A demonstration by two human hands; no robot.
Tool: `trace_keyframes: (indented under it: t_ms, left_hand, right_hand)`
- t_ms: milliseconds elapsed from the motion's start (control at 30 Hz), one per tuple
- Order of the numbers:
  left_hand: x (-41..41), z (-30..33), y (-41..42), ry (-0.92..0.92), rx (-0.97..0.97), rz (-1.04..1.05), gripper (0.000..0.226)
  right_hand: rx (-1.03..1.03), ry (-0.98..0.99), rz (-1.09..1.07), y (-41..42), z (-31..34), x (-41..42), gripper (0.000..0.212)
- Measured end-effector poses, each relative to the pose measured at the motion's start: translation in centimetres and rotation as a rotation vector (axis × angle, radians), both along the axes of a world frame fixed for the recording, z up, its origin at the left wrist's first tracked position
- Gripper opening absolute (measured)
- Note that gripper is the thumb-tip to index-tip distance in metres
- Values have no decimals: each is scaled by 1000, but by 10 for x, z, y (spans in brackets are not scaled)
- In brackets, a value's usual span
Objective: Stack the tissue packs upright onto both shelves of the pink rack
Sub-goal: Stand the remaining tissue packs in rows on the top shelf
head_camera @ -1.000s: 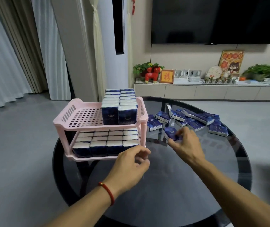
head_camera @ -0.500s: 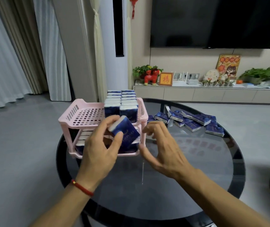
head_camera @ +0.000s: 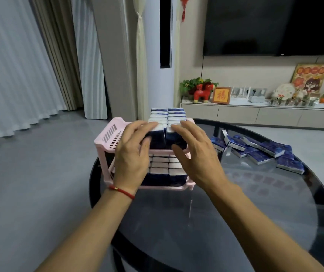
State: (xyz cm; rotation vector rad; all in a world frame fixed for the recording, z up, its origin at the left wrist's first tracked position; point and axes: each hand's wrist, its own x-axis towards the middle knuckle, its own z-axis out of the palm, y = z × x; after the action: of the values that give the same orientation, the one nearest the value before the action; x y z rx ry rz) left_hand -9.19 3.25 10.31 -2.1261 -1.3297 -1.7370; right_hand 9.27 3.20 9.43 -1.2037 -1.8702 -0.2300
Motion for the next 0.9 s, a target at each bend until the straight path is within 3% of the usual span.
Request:
trace_keyframes:
  t_ms: [300,467,700,900]
  left_hand:
    - [1,1,13,-1,-197,-68,43]
    - [5,8,7,21,-265,-6,44]
    - [1,5,7,26,-263,-62,46]
    - [0,31,11,50,-332,-45,45]
  right_hand:
    - [3,119,-18,10,8,-5,43]
    - [34,163,-55,5,14,-11,39]
    - [-206,40,-67,4,20,-5,55]
    - [-299,271,62,9,46,3,48]
